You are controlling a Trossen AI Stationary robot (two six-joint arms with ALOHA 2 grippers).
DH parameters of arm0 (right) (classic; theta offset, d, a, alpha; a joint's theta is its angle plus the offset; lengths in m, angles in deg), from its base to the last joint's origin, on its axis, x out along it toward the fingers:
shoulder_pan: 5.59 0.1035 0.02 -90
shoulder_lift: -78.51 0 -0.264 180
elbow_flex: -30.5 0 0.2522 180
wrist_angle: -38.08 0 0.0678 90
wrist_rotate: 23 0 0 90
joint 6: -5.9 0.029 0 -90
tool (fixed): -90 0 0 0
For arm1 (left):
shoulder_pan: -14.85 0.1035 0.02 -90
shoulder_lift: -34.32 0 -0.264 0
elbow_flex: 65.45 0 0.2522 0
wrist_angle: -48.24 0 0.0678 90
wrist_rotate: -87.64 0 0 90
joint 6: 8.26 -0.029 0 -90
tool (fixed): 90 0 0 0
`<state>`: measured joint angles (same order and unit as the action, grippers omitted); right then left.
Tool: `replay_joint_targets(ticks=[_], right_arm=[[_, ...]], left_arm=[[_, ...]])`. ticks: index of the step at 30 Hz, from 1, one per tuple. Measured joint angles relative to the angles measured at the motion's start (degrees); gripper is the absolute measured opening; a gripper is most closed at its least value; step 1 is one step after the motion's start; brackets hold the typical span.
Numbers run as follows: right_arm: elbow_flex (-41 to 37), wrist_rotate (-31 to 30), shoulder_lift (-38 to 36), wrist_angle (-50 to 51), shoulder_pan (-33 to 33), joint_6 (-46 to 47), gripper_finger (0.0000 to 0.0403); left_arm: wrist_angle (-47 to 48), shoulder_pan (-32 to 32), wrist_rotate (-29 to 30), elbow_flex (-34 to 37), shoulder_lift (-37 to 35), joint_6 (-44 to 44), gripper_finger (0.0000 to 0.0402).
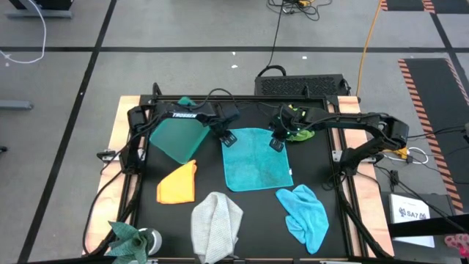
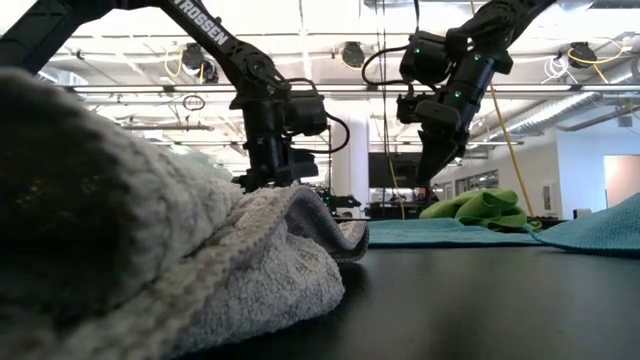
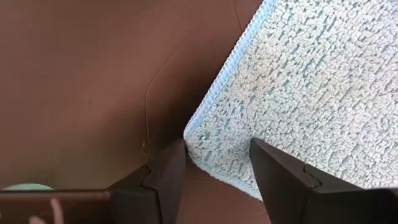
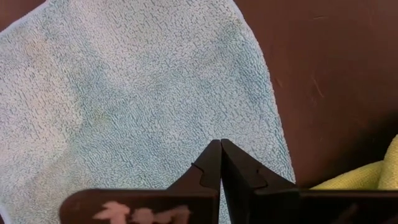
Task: Fold microfiber towels
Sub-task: Fold the top blue microfiber towel
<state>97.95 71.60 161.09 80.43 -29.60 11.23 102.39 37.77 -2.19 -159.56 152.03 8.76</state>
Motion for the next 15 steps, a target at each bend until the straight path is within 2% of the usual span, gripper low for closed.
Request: replay_joint_targets(ticks=[3, 6, 15], right_arm=[[0.0, 0.0, 0.0, 0.0, 0.0, -0.1, 0.0000], [0.0, 0.0, 0.0, 0.0, 0.0, -0.2, 0.0000], [0.0, 0.0, 0.0, 0.4, 0.0, -0.2, 0.0000]], left_arm=[[0.0, 0.0, 0.1, 0.0, 0.0, 0.8, 0.0181], [0.0, 0.1, 0.1, 0.0, 0.1, 1.5, 0.0157], [0.0, -0.1, 0.0, 0.3, -1.4, 0.6, 0.0012]])
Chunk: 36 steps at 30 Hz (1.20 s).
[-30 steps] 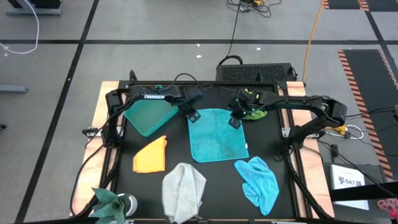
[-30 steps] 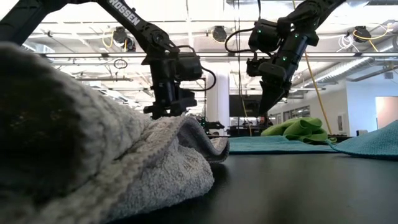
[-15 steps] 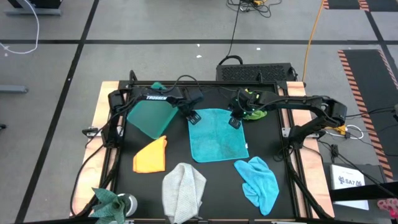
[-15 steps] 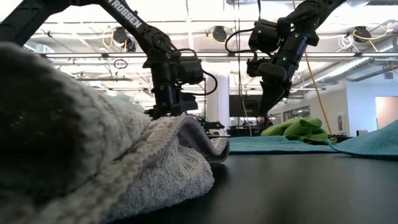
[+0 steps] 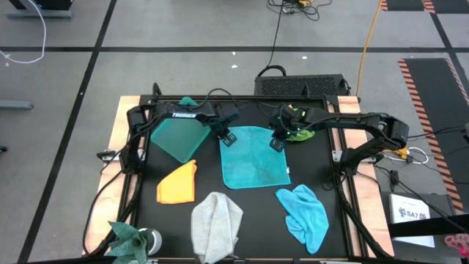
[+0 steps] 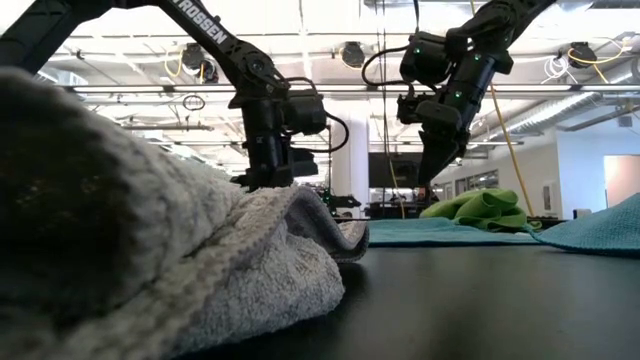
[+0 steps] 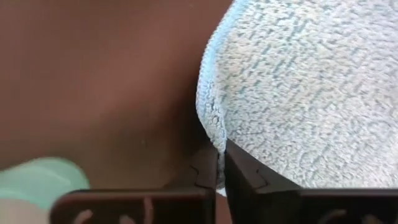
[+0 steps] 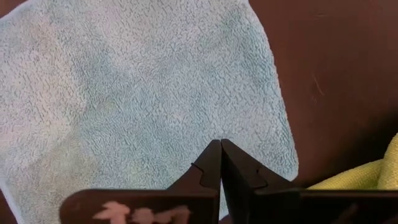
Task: Fold microfiber towels
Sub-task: Fold the top blue microfiber towel
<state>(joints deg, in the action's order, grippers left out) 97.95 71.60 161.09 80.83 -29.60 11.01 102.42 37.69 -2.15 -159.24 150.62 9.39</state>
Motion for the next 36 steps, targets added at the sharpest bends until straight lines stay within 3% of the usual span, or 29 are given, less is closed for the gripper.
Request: replay_joint_targets(ticks=[11, 20, 31, 36], right_arm=[[0.0, 0.0, 0.0, 0.1, 0.0, -0.4, 0.0000], [0.0, 0.5, 0.0, 0.3, -2.7, -2.6, 0.0004], [0.0, 3.2, 0.0, 1.3, -7.7, -4.8, 0.0106], [0.0, 3.2, 0.0, 1.3, -8.2, -7.6, 0.0126]], left_arm=[[-0.2, -0.7, 1.6, -0.1, -5.1, -0.5, 0.0008], [0.1, -4.3, 2.1, -0.1, -5.3, -4.1, 0.0004], [0.1, -9.8, 5.7, -0.1, -5.4, -10.0, 0.0003], [0.1, -12.2, 5.9, -0.1, -5.4, -11.6, 0.0004]])
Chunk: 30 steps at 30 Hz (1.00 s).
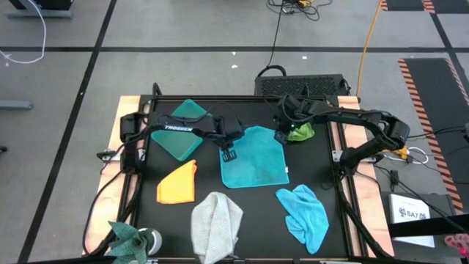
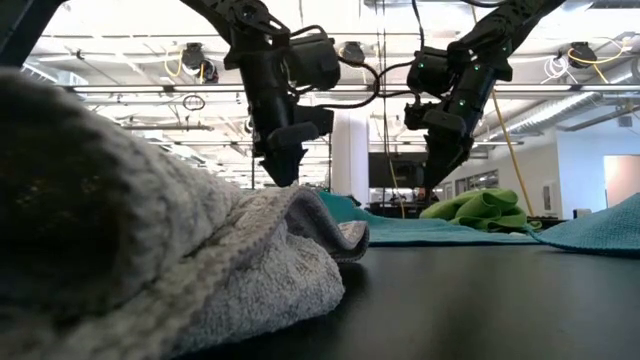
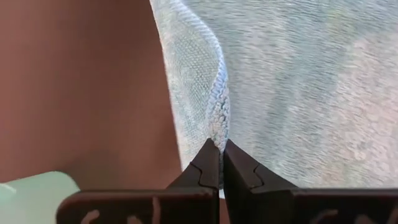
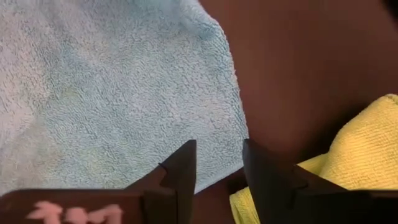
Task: Fold microfiber towels
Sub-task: Fold the top blue microfiber towel
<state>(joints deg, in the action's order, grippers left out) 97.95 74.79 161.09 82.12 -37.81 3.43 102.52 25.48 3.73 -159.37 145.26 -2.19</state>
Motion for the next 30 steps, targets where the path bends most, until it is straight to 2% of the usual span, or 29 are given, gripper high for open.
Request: replay_joint_targets(ticks=[3, 11, 14, 21, 26, 30], right_arm=[[0.0, 0.4, 0.0, 0.0, 0.0, -1.3, 0.0127], [0.0, 9.5, 0.0, -0.1, 0.0, -5.5, 0.0127], [1.1, 10.4, 0.1, 1.1, -0.1, -9.3, 0.0128], [13.1, 8.3, 1.5, 7.5, -1.9, -12.5, 0.0128], [20.7, 7.3, 7.9, 9.9, -3.3, -15.8, 0.0128], [22.8, 7.6, 14.1, 11.4, -3.8, -17.3, 0.0128]], left_arm=[[0.2, -1.5, 0.0, 0.0, 0.0, 0.0, 0.0003], [2.4, -4.5, 0.0, 0.0, 0.0, 0.3, 0.0003], [2.7, -4.8, 0.0, 0.0, 0.0, 0.5, 0.0003], [2.8, -4.8, 0.0, -0.1, -0.1, 1.3, 0.0003], [2.9, -4.9, 0.0, -0.1, -0.1, 2.2, 0.0006], [3.0, -5.8, -0.1, -0.1, -0.1, 3.0, 0.0003]])
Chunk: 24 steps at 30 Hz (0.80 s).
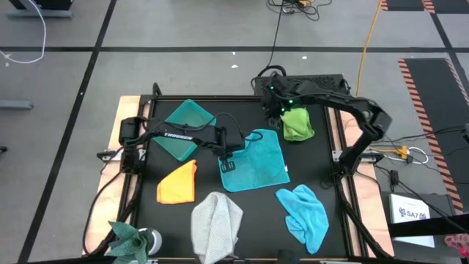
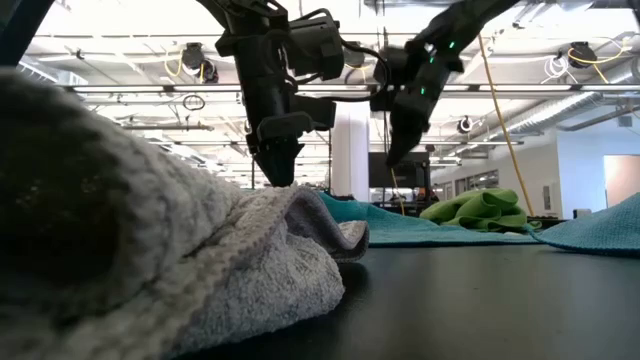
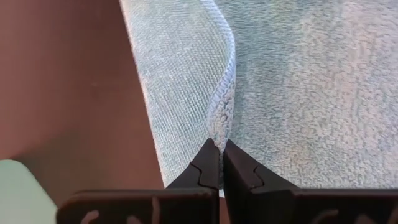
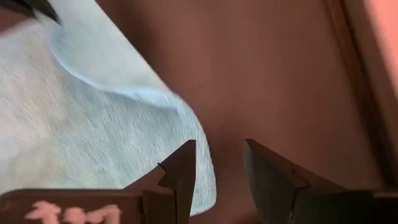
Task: Fold microfiber towels
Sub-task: Fold the top blue microfiber towel
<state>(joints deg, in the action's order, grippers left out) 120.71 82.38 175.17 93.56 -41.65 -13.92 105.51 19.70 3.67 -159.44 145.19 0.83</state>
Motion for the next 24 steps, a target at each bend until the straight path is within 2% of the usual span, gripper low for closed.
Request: replay_joint_targets(ticks=[9, 17, 24], right_arm=[[0.0, 3.9, 8.2, 0.3, -0.1, -4.9, 0.0128], [0.0, 7.4, 9.0, -4.2, 0.3, -6.9, 0.0128], [0.0, 10.4, 9.0, -4.0, 1.8, -10.2, 0.0128]], left_arm=[[0.1, -1.7, -0.2, 0.0, 0.0, 1.1, 0.0004], [0.0, -1.7, -1.4, 0.0, 0.0, 2.2, 0.0005], [0.0, -1.7, -1.5, 0.0, 0.0, 3.1, 0.0004]])
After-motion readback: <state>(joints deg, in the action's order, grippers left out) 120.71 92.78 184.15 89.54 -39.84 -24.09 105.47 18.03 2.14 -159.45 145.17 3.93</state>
